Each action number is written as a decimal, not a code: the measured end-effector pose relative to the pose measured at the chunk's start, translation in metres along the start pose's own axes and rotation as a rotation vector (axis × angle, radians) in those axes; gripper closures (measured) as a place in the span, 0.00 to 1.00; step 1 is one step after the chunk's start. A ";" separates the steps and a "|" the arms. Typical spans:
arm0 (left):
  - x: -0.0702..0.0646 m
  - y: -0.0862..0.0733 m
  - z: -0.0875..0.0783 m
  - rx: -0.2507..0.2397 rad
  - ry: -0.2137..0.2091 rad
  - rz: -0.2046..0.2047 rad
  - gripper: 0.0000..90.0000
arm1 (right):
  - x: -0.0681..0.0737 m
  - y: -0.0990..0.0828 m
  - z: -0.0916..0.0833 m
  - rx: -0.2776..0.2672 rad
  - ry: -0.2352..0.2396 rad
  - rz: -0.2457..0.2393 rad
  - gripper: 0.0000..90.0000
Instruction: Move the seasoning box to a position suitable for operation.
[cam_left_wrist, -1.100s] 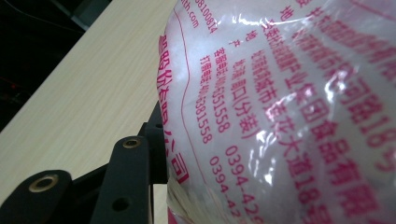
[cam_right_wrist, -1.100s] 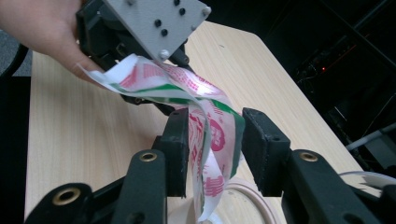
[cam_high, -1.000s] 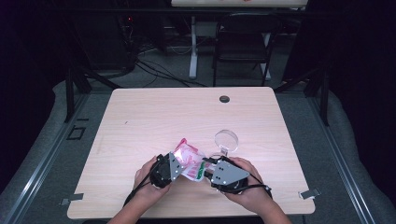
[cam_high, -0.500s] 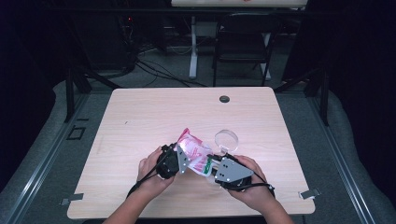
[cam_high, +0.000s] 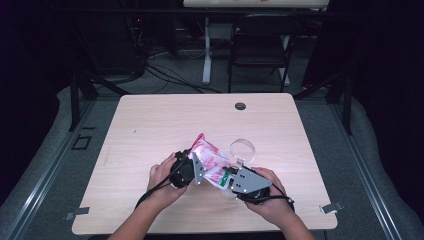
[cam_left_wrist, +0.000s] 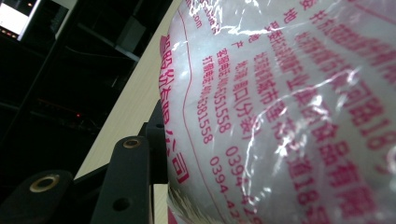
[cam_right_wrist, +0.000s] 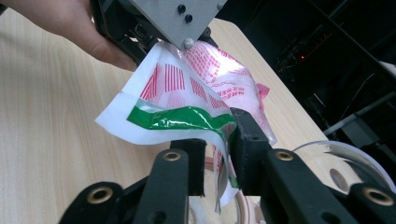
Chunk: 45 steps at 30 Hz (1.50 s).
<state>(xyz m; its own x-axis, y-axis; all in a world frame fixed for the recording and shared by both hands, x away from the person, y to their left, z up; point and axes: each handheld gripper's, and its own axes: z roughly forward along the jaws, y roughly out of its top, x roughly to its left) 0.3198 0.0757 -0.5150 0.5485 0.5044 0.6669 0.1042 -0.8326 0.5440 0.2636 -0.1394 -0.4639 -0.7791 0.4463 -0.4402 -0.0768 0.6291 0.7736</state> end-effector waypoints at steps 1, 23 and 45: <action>0.000 0.000 0.000 -0.003 0.005 0.002 0.64 | 0.000 -0.001 0.000 0.002 0.004 0.007 0.89; -0.003 -0.002 -0.009 -0.002 0.103 0.069 0.64 | 0.000 -0.005 0.001 0.000 0.045 0.083 0.99; -0.002 0.012 -0.011 -0.012 0.160 0.137 0.65 | -0.027 -0.025 0.000 -0.071 0.140 0.462 1.00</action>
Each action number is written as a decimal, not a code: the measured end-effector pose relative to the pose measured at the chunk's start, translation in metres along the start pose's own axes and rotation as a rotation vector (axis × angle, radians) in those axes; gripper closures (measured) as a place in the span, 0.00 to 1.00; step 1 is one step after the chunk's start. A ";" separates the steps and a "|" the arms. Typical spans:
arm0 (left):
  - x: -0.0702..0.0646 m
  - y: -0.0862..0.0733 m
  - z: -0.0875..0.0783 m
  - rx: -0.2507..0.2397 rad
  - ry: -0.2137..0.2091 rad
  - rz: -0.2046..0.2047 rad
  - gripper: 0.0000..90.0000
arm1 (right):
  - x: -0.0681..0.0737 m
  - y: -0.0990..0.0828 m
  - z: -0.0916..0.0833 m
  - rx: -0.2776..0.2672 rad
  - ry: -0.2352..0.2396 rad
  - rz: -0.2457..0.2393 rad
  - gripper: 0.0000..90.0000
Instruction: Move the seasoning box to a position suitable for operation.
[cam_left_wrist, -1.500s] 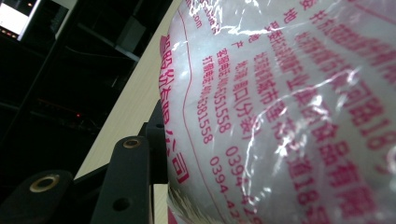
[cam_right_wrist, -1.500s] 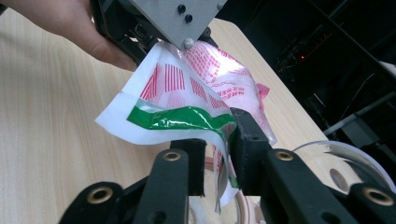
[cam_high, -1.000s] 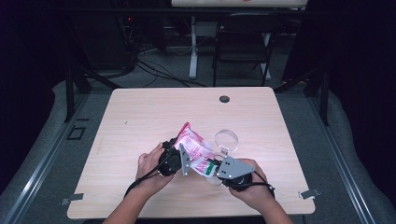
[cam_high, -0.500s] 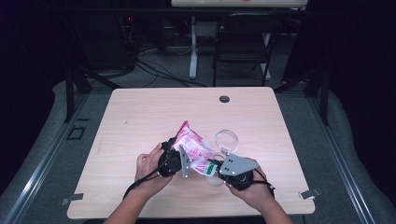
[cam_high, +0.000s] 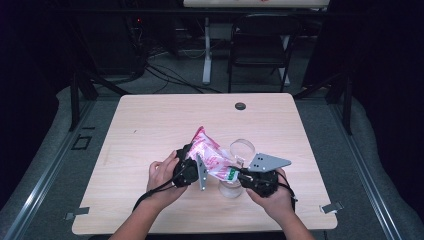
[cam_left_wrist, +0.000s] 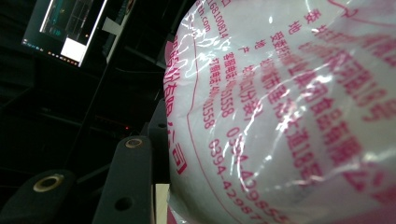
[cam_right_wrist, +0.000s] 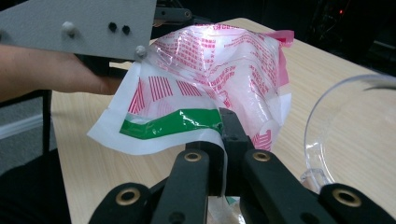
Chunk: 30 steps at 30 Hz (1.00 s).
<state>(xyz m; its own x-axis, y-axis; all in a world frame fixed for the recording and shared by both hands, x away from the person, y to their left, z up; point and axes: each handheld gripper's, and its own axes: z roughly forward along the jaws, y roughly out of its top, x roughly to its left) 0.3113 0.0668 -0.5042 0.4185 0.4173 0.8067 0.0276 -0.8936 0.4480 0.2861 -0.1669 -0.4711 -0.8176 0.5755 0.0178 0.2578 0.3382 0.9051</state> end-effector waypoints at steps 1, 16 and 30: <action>0.000 0.001 0.000 -0.001 0.005 0.007 0.65 | -0.001 -0.001 0.000 -0.003 0.003 0.012 1.00; -0.002 0.000 0.000 0.001 0.031 0.024 0.66 | -0.007 -0.008 0.005 0.016 -0.020 0.031 1.00; -0.002 0.001 -0.001 0.005 0.030 0.043 0.67 | -0.008 -0.011 0.007 0.037 -0.059 0.008 1.00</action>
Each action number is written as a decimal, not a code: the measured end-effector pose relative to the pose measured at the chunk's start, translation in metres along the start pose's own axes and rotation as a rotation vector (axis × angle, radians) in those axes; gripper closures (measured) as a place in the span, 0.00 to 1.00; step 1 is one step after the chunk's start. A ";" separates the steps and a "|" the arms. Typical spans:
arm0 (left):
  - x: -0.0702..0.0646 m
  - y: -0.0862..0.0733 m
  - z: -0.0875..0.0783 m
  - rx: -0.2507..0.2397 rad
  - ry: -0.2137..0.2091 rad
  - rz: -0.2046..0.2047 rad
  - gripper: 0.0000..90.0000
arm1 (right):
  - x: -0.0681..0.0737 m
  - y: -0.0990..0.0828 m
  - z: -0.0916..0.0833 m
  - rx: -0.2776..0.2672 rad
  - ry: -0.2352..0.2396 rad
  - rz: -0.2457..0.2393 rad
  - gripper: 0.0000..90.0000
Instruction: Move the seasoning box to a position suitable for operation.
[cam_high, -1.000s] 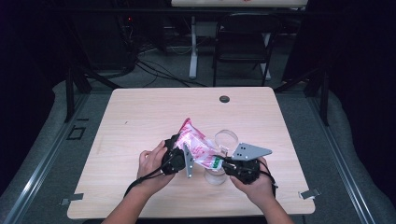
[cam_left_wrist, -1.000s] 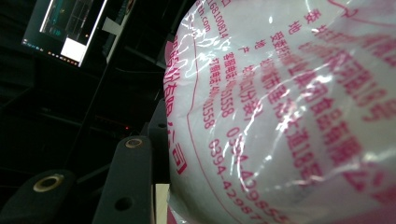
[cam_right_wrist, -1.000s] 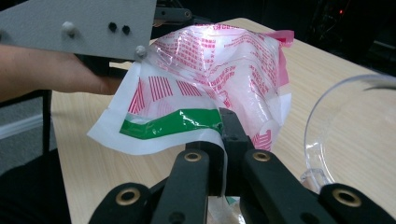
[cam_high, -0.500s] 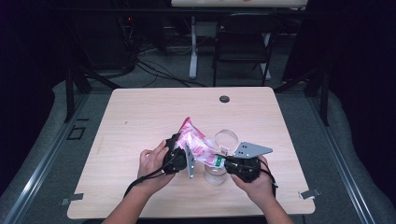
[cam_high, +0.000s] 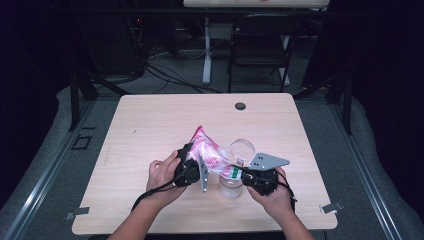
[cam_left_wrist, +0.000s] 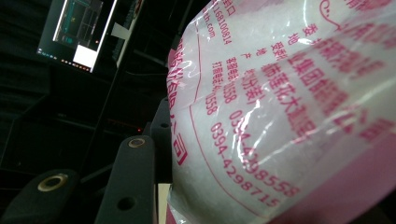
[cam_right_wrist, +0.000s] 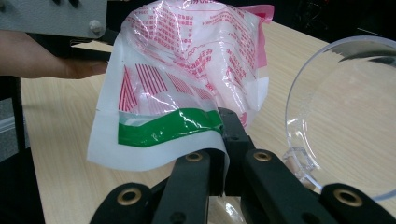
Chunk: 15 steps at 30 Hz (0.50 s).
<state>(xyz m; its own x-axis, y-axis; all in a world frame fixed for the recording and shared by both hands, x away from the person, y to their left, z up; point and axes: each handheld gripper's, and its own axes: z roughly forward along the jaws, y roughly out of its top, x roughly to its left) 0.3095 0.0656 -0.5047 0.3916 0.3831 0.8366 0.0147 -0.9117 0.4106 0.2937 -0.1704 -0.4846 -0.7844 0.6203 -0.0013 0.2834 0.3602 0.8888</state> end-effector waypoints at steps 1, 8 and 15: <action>0.000 0.000 0.000 -0.003 0.002 0.003 0.67 | 0.000 0.000 0.000 -0.001 -0.003 -0.001 1.00; -0.002 0.000 0.000 -0.005 0.002 0.009 0.67 | 0.000 -0.002 0.001 0.013 -0.036 -0.015 1.00; -0.002 0.001 -0.001 -0.005 0.003 0.011 0.67 | 0.001 -0.002 0.001 0.015 -0.053 -0.036 1.00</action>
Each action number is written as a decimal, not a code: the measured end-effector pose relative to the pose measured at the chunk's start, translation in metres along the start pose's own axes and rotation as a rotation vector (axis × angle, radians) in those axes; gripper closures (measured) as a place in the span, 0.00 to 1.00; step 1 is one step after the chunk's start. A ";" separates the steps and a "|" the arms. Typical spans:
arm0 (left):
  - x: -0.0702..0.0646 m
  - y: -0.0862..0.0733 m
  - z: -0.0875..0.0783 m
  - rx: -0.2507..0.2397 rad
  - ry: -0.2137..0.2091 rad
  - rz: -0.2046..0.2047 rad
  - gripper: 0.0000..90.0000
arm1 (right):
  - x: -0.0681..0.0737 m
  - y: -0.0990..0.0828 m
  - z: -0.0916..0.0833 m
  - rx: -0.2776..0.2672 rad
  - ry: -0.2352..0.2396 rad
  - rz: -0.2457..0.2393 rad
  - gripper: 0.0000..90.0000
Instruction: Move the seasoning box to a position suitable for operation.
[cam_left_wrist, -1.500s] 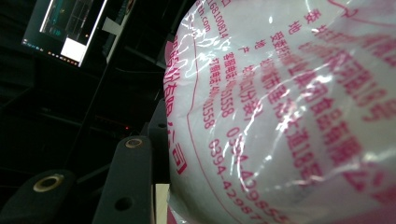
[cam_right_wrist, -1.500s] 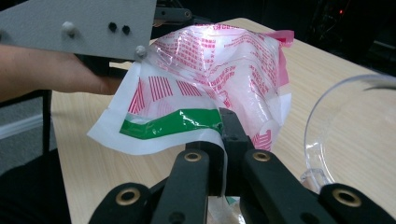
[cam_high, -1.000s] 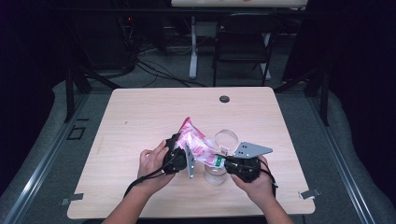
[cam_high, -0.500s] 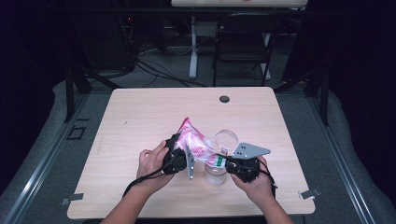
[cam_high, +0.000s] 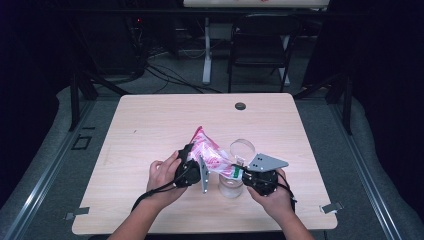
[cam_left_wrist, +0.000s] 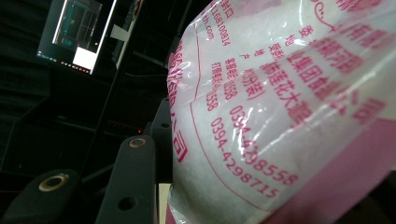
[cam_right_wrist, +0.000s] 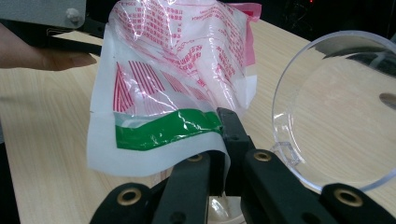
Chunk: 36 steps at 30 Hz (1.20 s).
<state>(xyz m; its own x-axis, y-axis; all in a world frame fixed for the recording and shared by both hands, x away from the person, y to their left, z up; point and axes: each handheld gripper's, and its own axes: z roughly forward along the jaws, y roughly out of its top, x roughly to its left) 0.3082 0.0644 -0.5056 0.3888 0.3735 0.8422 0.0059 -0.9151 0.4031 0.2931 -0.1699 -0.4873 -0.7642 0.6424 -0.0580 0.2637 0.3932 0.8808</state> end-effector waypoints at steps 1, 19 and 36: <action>0.000 0.000 0.000 0.000 0.001 0.001 0.67 | 0.000 0.000 0.000 0.000 -0.003 0.000 1.00; 0.001 0.002 -0.002 -0.006 0.019 0.012 0.67 | 0.001 -0.001 0.000 0.013 -0.017 -0.023 1.00; 0.003 0.006 -0.005 -0.002 0.048 0.055 0.67 | 0.001 -0.002 0.002 0.018 -0.013 -0.024 1.00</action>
<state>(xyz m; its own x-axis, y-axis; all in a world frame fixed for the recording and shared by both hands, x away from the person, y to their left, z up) 0.3052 0.0611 -0.4988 0.3438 0.3296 0.8793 -0.0160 -0.9342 0.3564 0.2924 -0.1689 -0.4904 -0.7631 0.6407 -0.0853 0.2559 0.4207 0.8704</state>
